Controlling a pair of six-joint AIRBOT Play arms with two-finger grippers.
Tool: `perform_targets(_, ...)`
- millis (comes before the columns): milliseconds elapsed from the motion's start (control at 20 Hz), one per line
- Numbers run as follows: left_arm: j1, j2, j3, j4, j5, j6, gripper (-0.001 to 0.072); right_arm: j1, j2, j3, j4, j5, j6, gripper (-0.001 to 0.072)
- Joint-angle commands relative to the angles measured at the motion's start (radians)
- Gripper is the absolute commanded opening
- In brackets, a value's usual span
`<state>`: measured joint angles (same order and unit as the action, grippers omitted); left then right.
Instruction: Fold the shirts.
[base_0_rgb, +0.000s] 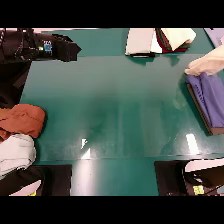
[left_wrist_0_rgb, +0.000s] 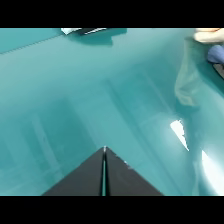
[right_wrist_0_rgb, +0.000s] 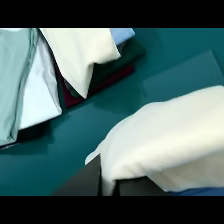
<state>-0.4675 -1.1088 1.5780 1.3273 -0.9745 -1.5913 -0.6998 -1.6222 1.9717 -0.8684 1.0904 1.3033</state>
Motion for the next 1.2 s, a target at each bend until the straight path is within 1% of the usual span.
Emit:
perform_targets(0, 0.000, -0.002, 0.000, 0.000, -0.007, 0.000, 0.0023, -0.007, 0.012, 0.082, 0.006, 0.028, 0.018, 0.0017)
perform_targets(250, 0.000, -0.002, 0.000, 0.000, -0.010, 0.002, 0.0023, -0.047, 0.121, -0.068, -0.016, 0.029, 0.011, 0.0016)
perform_targets(550, 0.000, -0.002, 0.000, 0.000, -0.015, 0.003, 0.0023, -0.113, 0.305, -0.340, -0.305, 0.045, 0.005, 0.0016)
perform_targets(650, 0.000, -0.002, 0.000, 0.000, -0.015, 0.003, 0.0023, -0.147, 0.370, -0.442, -0.377, 0.047, 0.003, 0.0016)
perform_targets(750, 0.000, -0.002, 0.000, 0.000, -0.022, 0.003, 0.0023, -0.185, 0.439, -0.554, -0.436, 0.058, -0.019, 0.0017)
perform_targets(850, 0.000, -0.002, 0.000, 0.000, -0.032, 0.003, 0.0023, -0.222, 0.503, -0.667, -0.444, 0.061, -0.053, 0.0017)
perform_targets(1150, 0.000, -0.002, 0.000, 0.000, -0.042, 0.014, 0.0023, -0.332, 0.616, -0.914, -0.444, 0.058, -0.057, 0.0019)
